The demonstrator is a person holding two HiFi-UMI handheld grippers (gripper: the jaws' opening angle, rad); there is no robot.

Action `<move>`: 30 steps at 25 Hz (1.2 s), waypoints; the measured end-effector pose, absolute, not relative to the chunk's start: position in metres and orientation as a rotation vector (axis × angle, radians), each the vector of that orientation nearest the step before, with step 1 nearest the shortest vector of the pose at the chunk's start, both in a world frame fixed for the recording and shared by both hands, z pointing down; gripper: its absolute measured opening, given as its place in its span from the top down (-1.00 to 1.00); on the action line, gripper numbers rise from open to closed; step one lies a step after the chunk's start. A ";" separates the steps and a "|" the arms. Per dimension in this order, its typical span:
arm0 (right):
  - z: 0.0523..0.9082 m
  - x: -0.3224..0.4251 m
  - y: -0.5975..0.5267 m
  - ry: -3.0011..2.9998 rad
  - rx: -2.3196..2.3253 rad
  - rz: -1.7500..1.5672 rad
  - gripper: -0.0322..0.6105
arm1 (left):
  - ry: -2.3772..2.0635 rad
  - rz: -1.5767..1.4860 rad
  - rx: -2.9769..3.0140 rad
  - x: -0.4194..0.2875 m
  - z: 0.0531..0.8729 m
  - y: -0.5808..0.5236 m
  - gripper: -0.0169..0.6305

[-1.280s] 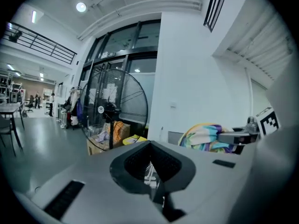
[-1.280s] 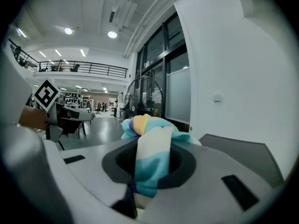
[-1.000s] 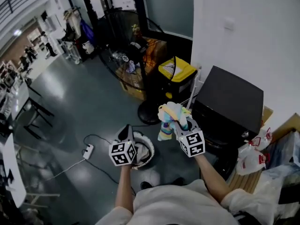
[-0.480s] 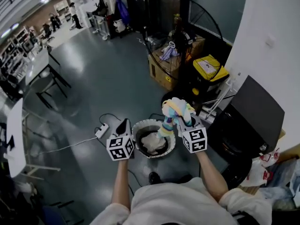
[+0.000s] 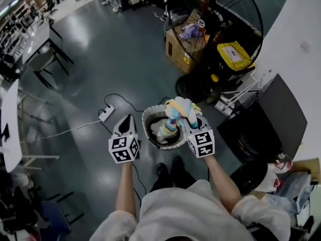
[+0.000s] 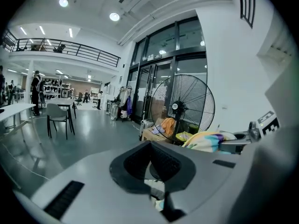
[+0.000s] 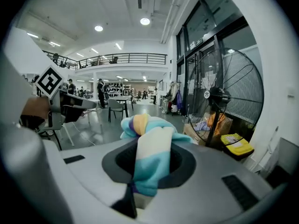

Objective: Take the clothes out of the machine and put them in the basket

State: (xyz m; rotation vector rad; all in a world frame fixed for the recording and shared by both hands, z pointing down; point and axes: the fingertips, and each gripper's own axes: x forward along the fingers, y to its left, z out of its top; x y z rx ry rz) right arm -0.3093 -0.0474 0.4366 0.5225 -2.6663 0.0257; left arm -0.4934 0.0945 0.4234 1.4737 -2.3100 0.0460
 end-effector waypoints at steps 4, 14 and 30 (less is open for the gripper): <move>0.476 -0.321 -0.046 -2.617 0.431 0.061 0.64 | -2.291 0.054 1.411 -0.492 0.448 0.094 0.90; 0.590 -0.340 -0.066 -2.487 0.282 0.131 0.64 | -2.247 0.068 1.252 -0.485 0.530 0.084 0.90; 0.734 -0.371 -0.080 -2.301 0.172 0.238 -0.28 | -2.204 0.063 1.161 -0.491 0.596 0.077 0.90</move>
